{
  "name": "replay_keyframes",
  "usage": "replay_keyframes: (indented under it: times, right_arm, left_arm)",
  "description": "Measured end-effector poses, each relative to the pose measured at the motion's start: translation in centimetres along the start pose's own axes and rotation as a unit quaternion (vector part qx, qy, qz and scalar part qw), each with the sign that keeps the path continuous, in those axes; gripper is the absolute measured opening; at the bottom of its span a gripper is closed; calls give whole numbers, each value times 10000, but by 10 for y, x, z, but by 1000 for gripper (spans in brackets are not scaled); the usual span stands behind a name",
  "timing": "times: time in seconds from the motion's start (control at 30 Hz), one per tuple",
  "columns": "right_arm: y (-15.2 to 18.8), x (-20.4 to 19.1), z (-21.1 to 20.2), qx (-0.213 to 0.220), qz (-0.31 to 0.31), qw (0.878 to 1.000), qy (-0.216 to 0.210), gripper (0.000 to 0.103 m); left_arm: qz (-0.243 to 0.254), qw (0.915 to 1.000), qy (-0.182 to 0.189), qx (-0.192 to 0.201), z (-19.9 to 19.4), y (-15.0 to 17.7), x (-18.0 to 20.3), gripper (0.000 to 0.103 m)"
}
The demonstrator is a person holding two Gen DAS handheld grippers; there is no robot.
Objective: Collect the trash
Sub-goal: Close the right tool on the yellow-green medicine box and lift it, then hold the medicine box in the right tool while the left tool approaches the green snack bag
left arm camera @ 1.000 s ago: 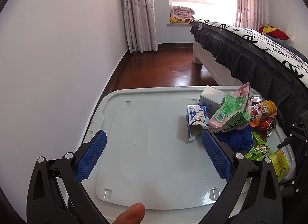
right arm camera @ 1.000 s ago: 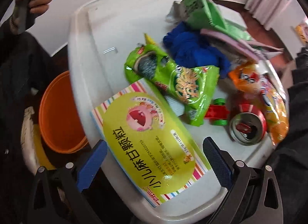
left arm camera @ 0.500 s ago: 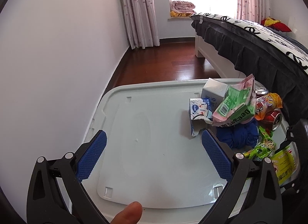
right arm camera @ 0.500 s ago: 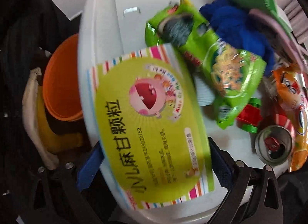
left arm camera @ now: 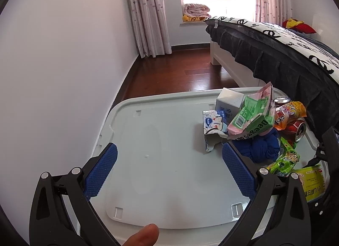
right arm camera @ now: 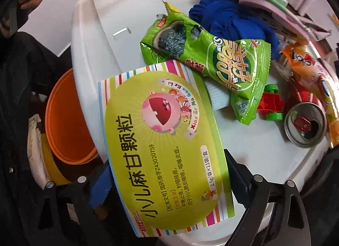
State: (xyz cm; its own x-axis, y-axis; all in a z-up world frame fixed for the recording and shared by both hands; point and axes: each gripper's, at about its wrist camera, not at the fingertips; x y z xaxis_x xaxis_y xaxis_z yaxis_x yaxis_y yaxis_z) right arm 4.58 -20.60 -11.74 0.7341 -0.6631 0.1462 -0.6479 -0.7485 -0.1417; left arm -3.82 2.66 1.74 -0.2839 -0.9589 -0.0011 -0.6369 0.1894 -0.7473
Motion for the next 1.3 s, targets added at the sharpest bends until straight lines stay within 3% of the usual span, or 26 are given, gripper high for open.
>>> replay_keyframes:
  times: [0.3, 0.5, 0.7, 0.83, 0.93, 1.3]
  right_arm:
    - [15, -24, -16, 267, 651, 9973, 216, 89]
    - [38, -25, -57, 975, 1531, 9828, 333, 89]
    - [53, -30, -114, 1802, 2366, 9533, 528, 89]
    - [62, -25, -142, 2369, 2949, 9237, 600, 89]
    - [61, -20, -144, 2428, 3102, 9172, 595, 89]
    - [64, -9, -113, 1964, 3329, 9173, 960, 89]
  left_arm:
    - [-15, 9999, 73, 72, -4, -2, 1, 96]
    - [151, 9998, 92, 102, -6, 0, 8, 96]
    - [236, 9993, 264, 78, -4, 3, 18, 96]
    - [509, 9977, 442, -4, 3, 7, 35, 96]
    - [687, 9963, 509, -43, 6, 10, 45, 96]
    - [567, 9972, 485, -4, 5, 8, 38, 96]
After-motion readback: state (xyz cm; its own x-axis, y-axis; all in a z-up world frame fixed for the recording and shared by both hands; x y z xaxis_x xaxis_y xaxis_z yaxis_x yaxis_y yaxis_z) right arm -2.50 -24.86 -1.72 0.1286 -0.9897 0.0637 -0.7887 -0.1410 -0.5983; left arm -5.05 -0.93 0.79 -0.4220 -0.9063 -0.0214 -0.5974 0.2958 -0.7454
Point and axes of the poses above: each gripper's, at about its wrist camera, not at the fingertips, and z roughly the way its jaws point, x to its right, y to its underside, and after that the axes turned 11 degrees about y, right-handed
